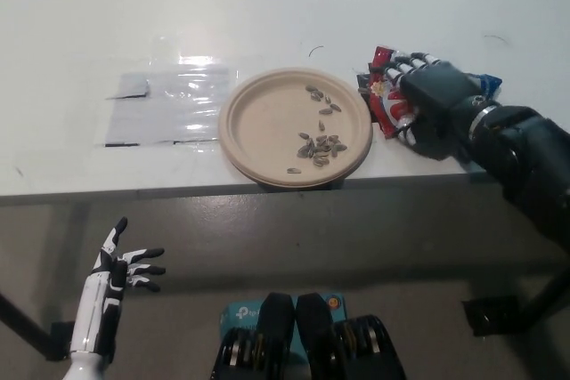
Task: The robot picks up a small bag of sunflower seeds on the right hand side and take it to the empty plate on the left hand side then pours some sunflower seeds on to the plate.
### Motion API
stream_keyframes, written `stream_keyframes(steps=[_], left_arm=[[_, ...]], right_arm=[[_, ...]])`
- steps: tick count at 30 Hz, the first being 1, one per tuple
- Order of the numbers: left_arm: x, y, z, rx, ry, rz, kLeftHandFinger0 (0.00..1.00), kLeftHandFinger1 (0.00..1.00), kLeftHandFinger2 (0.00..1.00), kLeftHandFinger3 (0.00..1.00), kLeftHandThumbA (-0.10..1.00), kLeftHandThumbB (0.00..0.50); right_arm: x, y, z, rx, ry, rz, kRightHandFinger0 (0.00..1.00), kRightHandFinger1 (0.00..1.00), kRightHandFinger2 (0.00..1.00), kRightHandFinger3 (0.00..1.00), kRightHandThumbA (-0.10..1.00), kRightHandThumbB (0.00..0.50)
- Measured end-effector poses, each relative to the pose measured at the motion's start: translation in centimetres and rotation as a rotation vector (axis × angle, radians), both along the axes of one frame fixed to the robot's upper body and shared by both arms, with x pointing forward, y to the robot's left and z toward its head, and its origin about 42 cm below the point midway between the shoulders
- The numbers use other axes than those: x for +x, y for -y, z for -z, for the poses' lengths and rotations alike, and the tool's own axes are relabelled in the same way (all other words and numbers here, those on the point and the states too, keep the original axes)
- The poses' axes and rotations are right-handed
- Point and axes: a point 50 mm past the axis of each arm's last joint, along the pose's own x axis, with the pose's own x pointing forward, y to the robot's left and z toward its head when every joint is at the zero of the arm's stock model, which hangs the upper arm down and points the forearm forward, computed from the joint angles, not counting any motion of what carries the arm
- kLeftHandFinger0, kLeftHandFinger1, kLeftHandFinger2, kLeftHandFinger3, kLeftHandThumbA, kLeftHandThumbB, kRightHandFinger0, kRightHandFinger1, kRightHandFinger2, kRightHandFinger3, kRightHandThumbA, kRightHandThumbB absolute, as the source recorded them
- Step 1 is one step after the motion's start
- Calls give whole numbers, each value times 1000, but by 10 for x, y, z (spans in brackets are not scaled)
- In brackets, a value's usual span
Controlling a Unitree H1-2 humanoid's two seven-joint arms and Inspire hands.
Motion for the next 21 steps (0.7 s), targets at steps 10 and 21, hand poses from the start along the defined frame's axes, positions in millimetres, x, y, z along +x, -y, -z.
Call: stream_keyframes(steps=[10, 21], left_arm=[[0, -1, 6, -1, -22, -3, 460, 536, 673, 1000, 1000, 0], [1, -1, 7, 4, -27, -3, 425, 506, 644, 1000, 1000, 3]], right_arm=[[-46, -12, -2, 105, -41, -98, 1000, 1000, 1000, 1000, 859, 500], [-87, -11, -61, 226, 10, -186, 1000, 1000, 1000, 1000, 1000, 383]])
